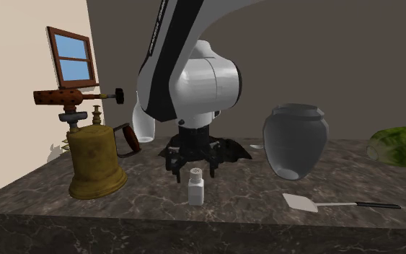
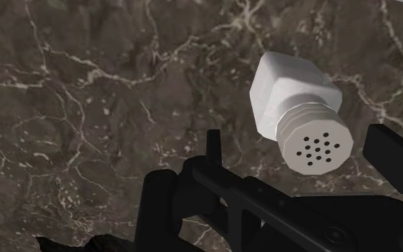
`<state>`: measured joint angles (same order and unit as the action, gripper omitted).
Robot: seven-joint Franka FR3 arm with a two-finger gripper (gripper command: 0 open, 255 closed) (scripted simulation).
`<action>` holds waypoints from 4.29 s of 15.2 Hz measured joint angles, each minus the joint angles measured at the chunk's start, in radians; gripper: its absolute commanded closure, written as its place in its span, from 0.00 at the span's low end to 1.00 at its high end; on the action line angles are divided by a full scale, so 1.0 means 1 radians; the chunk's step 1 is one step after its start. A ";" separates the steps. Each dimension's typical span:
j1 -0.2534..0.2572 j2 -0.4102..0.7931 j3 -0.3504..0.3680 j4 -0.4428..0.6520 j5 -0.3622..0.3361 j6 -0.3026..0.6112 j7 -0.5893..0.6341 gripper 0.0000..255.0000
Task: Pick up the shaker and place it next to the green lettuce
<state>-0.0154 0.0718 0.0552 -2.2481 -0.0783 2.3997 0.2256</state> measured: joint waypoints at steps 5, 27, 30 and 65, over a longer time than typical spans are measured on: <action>0.000 0.001 0.000 -0.001 0.000 0.002 0.001 1.00; 0.001 -0.078 0.002 0.061 0.015 -0.138 -0.013 1.00; 0.001 -0.098 0.002 0.084 0.018 -0.181 -0.018 1.00; -0.056 -0.251 -0.077 0.295 0.035 -0.539 -0.176 1.00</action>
<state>-0.0715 -0.1797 -0.0215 -1.9528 -0.0437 1.8605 0.0491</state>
